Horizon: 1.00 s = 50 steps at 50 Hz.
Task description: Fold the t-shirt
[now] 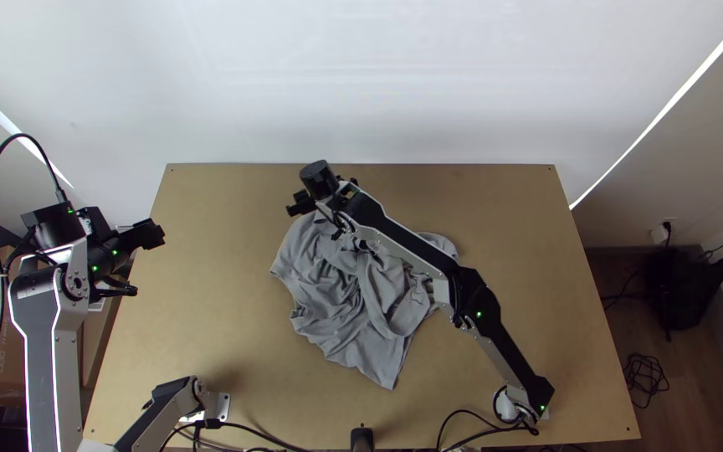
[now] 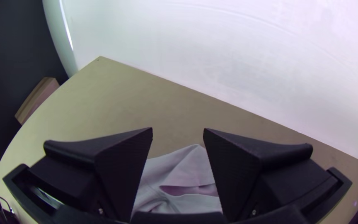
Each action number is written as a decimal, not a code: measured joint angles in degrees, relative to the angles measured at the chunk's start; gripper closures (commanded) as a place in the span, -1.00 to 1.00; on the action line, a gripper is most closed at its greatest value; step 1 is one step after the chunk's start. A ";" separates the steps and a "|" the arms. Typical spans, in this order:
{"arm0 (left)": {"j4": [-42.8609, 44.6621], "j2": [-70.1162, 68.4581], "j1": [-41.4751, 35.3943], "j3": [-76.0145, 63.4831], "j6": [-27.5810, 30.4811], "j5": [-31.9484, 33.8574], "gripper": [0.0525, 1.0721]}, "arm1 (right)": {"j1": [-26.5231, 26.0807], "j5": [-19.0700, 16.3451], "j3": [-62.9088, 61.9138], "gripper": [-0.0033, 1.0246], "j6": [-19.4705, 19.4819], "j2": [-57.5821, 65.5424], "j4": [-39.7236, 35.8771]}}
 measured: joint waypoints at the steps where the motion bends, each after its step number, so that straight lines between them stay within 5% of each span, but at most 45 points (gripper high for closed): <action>1: -0.02 0.00 0.02 0.00 0.00 0.00 -0.88 | 0.28 -0.66 0.07 -0.15 -0.02 0.00 -0.02; 32: -0.09 -0.02 1.62 0.00 0.68 0.00 -0.88 | 1.33 -9.79 0.02 -0.15 -0.07 7.06 1.53; 50: -0.07 -0.02 1.62 0.00 0.68 0.00 -0.88 | 1.36 -10.99 0.02 -0.15 -0.28 10.25 2.25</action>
